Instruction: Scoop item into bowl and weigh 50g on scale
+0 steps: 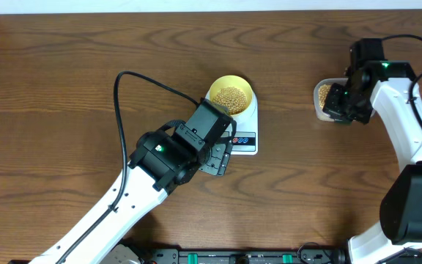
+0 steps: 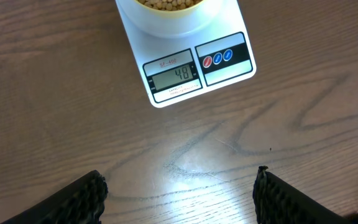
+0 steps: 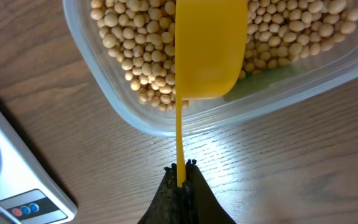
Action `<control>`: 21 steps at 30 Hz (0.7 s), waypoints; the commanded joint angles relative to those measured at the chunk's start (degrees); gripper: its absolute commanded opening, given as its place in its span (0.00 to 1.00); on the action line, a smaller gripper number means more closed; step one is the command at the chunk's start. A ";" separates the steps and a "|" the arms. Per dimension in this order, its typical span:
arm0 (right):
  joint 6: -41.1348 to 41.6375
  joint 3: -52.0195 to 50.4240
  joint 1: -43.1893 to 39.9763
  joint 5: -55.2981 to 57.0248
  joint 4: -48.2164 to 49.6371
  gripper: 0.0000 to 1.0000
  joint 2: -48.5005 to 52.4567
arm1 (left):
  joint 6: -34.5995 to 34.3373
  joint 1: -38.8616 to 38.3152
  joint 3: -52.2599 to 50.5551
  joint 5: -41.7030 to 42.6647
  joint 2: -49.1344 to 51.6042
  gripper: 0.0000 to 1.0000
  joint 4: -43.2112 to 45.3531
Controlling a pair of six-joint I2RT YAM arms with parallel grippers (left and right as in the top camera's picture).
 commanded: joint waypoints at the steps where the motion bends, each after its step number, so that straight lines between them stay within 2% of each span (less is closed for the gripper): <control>1: -0.57 -0.15 -1.75 -3.34 0.04 0.01 -0.72 | 0.46 0.13 1.11 0.07 0.22 0.78 -0.11; 21: -2.05 -0.15 -4.96 -13.51 -0.74 0.01 -0.72 | 0.46 0.13 1.11 0.07 0.22 0.78 -0.11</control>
